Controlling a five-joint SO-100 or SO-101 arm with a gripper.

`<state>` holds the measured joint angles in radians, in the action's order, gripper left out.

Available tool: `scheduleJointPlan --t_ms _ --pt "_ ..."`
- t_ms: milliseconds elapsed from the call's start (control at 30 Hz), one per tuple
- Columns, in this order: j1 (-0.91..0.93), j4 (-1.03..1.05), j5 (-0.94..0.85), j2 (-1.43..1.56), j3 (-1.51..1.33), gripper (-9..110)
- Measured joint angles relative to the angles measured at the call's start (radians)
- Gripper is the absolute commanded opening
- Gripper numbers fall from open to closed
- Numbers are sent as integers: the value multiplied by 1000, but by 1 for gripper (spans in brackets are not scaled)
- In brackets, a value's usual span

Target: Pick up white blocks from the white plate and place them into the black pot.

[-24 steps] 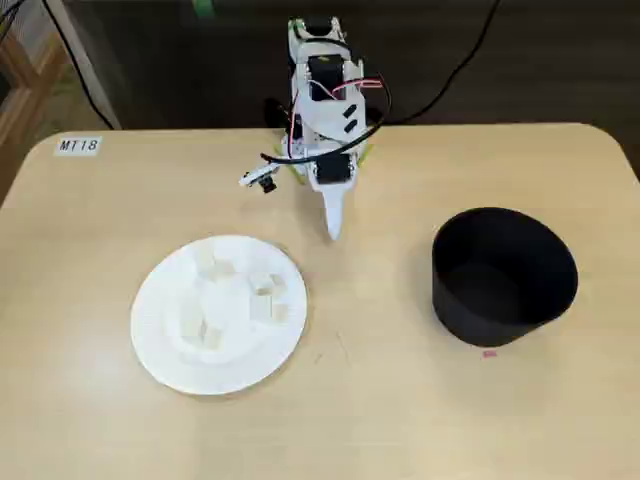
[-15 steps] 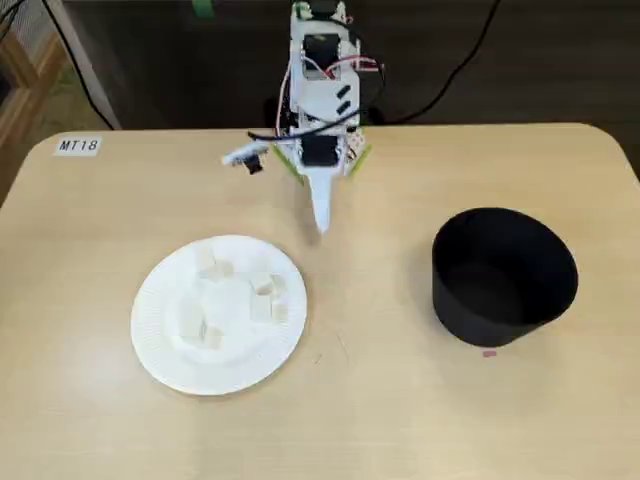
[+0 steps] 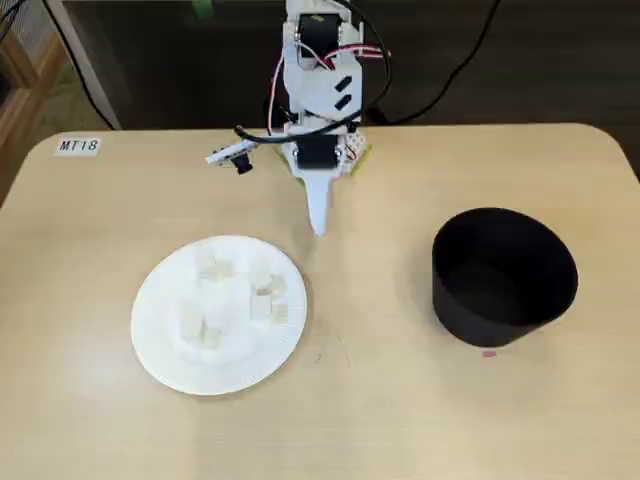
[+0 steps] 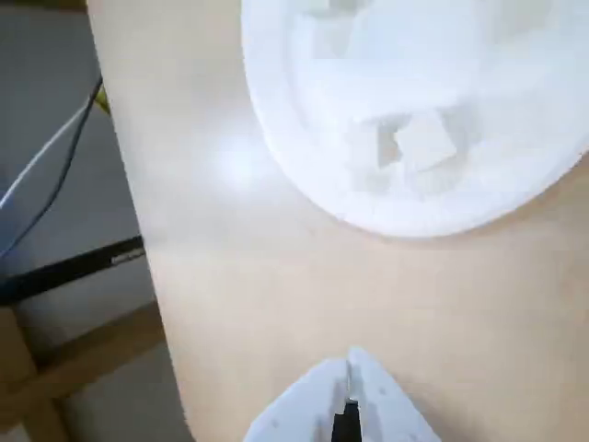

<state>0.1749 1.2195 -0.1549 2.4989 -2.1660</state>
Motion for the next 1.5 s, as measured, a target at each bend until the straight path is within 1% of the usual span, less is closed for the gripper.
scheduleJointPlan --t_ms 67,200,267,333,433,467,500,600,667,767,867,1500 --pt "54 75 -58 -66 97 -2" --pt "156 290 -196 -339 368 -2" --pt "206 379 -224 -488 502 -2" --pt "255 408 -235 -598 581 -2" --pt "316 416 -250 -726 643 -2" --pt "331 417 -252 -764 661 0" --pt "342 417 -252 -802 680 6" --pt "360 397 -268 -900 733 13" --pt "362 380 -276 -956 770 23" --pt "364 367 -288 -1031 827 30" --pt "364 362 -298 -1106 885 34" --pt "364 353 -356 -1471 1193 36"
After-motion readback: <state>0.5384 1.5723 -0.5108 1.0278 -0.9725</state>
